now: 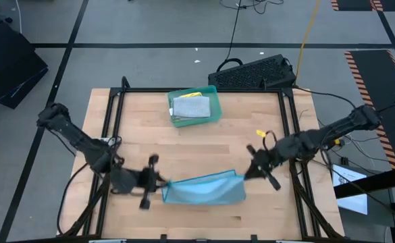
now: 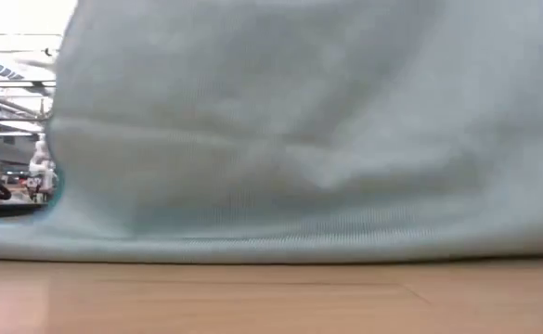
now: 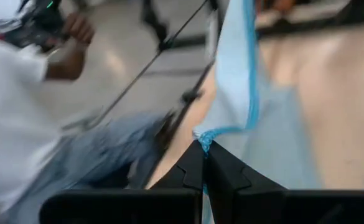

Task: Fold microfiber towels
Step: Fold the blue microfiber cloth

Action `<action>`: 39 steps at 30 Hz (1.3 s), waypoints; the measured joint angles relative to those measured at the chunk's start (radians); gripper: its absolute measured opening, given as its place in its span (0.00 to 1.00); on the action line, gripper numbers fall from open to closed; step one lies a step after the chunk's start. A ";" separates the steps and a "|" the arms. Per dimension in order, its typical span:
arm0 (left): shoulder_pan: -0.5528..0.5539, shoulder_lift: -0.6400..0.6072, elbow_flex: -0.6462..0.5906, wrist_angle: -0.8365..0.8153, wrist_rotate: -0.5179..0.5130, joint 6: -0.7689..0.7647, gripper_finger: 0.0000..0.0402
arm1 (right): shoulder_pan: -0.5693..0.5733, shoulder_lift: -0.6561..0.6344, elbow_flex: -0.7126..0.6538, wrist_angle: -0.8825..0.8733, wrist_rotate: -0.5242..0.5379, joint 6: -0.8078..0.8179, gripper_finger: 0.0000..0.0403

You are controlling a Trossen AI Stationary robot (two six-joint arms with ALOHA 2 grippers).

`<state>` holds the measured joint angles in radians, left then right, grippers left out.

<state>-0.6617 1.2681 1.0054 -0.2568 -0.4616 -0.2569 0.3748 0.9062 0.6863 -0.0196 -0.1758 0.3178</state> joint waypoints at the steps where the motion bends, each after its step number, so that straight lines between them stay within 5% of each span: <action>1: 0.023 -0.018 0.000 -0.011 -0.026 0.033 0.03 | -0.032 -0.010 0.019 -0.007 0.012 -0.028 0.00; 11: 0.386 -0.275 0.000 0.018 -0.001 0.372 0.03 | -0.380 -0.071 0.201 -0.062 0.019 -0.259 0.00; 14: 0.526 -0.340 0.000 0.066 0.113 0.418 0.01 | -0.490 -0.049 0.282 -0.061 0.005 -0.271 0.00; 19: 0.659 -0.406 0.001 0.092 0.436 0.326 0.03 | -0.595 -0.009 0.402 -0.095 -0.189 -0.187 0.00; 23: 0.625 -0.412 0.001 -0.053 0.591 0.247 0.02 | -0.560 -0.008 0.422 -0.185 -0.308 -0.138 0.00; 29: 0.480 -0.379 -0.105 -0.184 0.604 0.092 0.03 | -0.439 -0.016 0.335 -0.414 -0.327 -0.112 0.00; 39: 0.270 -0.309 -0.355 0.169 0.593 -0.180 0.03 | -0.239 -0.015 0.005 -0.227 -0.326 0.106 0.00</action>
<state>-0.3914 0.9587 0.6503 -0.0880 0.1317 -0.4366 0.1359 0.8909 0.6908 -0.2465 -0.5020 0.4241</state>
